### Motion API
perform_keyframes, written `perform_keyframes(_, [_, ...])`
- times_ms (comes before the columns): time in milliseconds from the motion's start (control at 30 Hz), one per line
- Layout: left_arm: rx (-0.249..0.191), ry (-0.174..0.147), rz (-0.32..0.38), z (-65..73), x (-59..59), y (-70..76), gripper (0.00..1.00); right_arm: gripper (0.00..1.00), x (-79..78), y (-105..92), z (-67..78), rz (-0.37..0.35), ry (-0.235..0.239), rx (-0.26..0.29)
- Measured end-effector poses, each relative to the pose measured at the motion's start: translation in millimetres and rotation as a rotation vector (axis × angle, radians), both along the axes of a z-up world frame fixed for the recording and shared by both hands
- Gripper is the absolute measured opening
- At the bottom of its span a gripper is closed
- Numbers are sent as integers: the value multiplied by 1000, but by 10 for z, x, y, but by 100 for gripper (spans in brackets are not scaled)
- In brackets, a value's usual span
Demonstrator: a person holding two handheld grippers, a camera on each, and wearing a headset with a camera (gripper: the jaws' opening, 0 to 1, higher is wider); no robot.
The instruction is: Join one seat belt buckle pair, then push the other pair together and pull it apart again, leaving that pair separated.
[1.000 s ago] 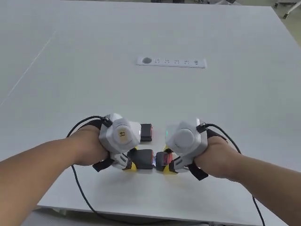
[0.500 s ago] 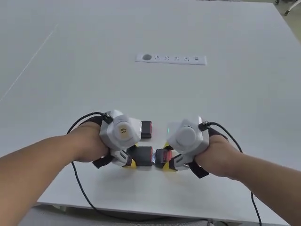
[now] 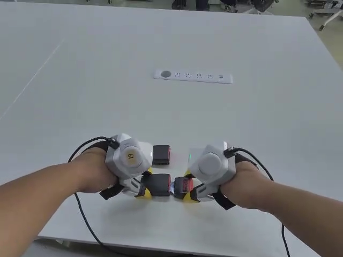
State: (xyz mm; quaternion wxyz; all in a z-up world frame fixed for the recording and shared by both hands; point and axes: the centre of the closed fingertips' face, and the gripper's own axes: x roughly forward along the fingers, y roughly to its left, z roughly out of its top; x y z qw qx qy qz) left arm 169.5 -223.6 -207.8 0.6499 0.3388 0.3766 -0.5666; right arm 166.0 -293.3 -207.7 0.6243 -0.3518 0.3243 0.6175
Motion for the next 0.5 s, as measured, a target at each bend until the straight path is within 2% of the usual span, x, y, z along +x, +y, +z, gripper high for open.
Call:
perform_keyframes(200, [-12, 4, 6, 7, -12, -12, 31, 30, 15, -9, 1, -21, 10, 17])
perform_keyframes(500, [-16, -1, 2, 25, -29, -27, 31, 30, 1, 2, 24, -19, 2, 11])
